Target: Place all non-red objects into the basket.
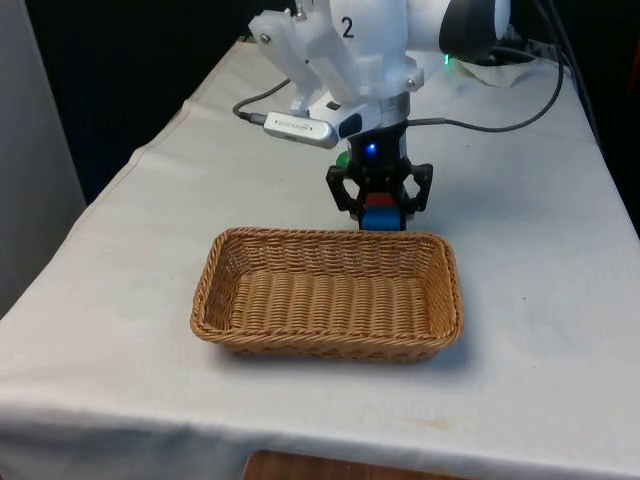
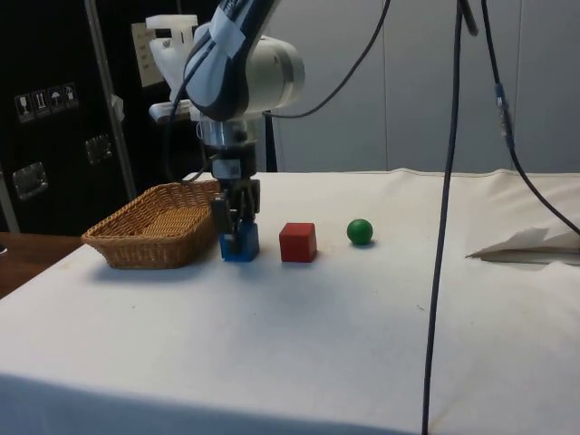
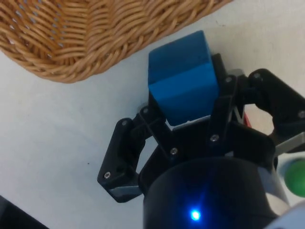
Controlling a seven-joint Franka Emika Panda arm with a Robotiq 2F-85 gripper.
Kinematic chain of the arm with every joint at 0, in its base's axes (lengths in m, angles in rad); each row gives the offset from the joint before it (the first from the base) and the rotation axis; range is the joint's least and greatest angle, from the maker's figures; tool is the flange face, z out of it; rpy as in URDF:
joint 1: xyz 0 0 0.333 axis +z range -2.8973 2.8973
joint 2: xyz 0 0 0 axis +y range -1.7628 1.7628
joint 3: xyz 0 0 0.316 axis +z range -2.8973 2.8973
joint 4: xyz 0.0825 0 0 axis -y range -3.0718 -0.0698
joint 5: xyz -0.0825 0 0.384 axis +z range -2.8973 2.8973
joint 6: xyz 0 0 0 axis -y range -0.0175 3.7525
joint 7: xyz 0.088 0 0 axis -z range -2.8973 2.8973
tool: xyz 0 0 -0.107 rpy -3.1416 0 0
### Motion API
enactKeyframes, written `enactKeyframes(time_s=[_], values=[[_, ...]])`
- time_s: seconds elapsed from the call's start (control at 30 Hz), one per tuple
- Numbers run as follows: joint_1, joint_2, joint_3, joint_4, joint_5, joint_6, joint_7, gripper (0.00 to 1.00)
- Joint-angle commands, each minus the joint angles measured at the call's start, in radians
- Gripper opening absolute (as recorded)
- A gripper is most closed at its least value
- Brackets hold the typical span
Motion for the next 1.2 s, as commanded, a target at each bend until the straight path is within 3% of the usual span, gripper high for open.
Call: enactKeyframes(time_s=[0.0, 0.07, 0.1, 0.33, 0.37, 0.4, 0.6, 0.67, 0.7, 0.73, 0.87, 1.17], values=[[0.003, -0.019, -0.006, -0.005, -0.003, -0.015, 0.007, 0.03], [0.000, -0.012, -0.003, 0.001, 0.000, -0.009, 0.004, 0.03], [0.006, -0.032, -0.012, -0.006, -0.008, -0.023, 0.015, 0.03], [0.009, -0.090, -0.027, -0.007, -0.032, -0.067, 0.053, 0.03], [0.001, -0.083, -0.017, -0.003, -0.019, -0.060, 0.039, 0.03], [0.009, -0.097, -0.028, -0.007, -0.034, -0.072, 0.057, 0.03], [0.011, -0.134, -0.037, -0.005, -0.046, -0.101, 0.079, 0.03], [0.010, -0.148, -0.038, -0.004, -0.054, -0.111, 0.089, 0.03], [0.002, -0.149, -0.029, -0.003, -0.045, -0.107, 0.080, 0.03], [0.009, -0.161, -0.038, -0.003, -0.061, -0.120, 0.098, 0.03], [0.008, -0.182, -0.040, 0.003, -0.073, -0.139, 0.115, 0.03], [0.004, -0.183, -0.042, 0.074, -0.091, -0.206, 0.150, 0.03]])
